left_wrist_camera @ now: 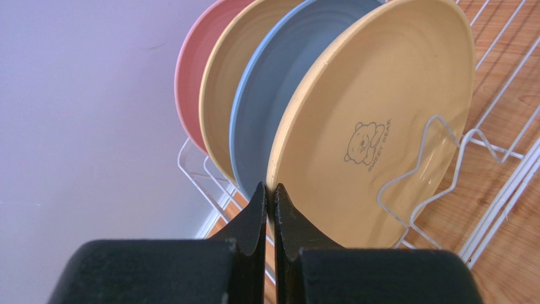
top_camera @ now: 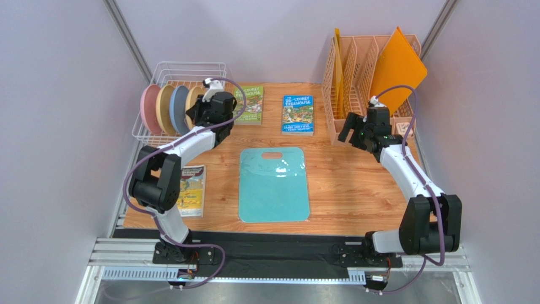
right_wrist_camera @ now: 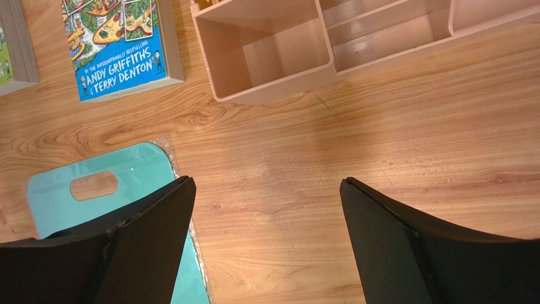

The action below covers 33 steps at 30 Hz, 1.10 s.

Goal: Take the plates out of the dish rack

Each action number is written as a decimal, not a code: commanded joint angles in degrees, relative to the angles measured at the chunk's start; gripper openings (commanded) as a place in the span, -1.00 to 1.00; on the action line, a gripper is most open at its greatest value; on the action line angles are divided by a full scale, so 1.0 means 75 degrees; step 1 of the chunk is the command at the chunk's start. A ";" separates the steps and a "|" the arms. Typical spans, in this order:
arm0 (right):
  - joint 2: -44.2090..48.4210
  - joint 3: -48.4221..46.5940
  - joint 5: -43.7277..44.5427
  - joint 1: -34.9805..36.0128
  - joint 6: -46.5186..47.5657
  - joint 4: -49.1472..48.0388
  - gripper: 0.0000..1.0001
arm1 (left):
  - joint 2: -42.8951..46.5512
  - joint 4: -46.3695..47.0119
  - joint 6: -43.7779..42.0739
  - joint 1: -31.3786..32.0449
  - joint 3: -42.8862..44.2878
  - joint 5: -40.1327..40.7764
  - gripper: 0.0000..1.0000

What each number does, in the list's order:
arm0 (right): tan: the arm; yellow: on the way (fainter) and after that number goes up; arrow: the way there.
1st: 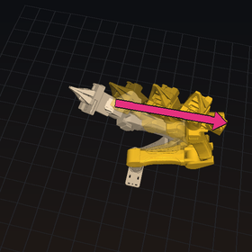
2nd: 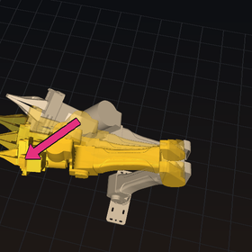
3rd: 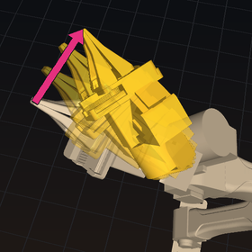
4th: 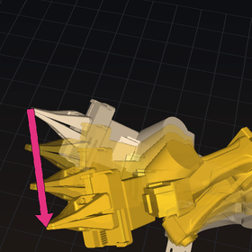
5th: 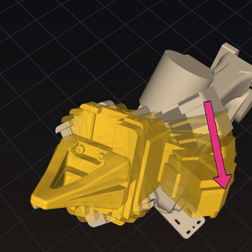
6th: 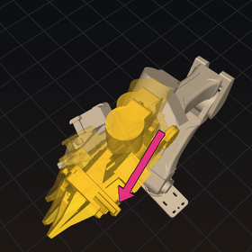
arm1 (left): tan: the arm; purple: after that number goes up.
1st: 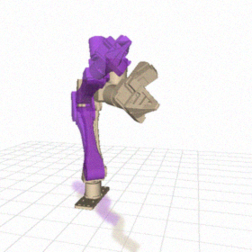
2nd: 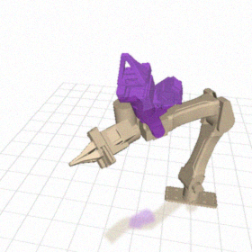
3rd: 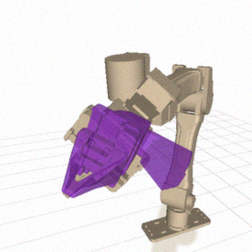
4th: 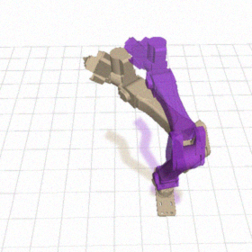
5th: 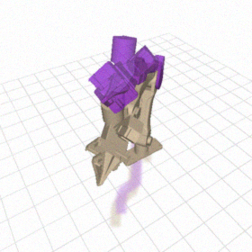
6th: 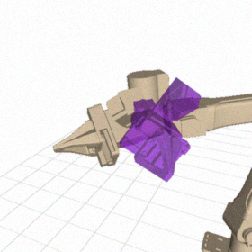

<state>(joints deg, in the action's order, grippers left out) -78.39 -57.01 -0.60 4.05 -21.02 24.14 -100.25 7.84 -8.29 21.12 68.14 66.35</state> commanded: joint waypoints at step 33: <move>0.0537 0.0031 0.0197 0.0010 0.0060 0.0097 0.87 | 0.1318 0.0115 -0.0956 0.0312 0.0829 0.0927 -1.00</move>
<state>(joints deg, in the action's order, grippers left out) -76.90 -56.99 0.58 4.05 -20.99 24.60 -95.13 3.86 -12.45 22.87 70.98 71.22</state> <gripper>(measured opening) 0.934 0.017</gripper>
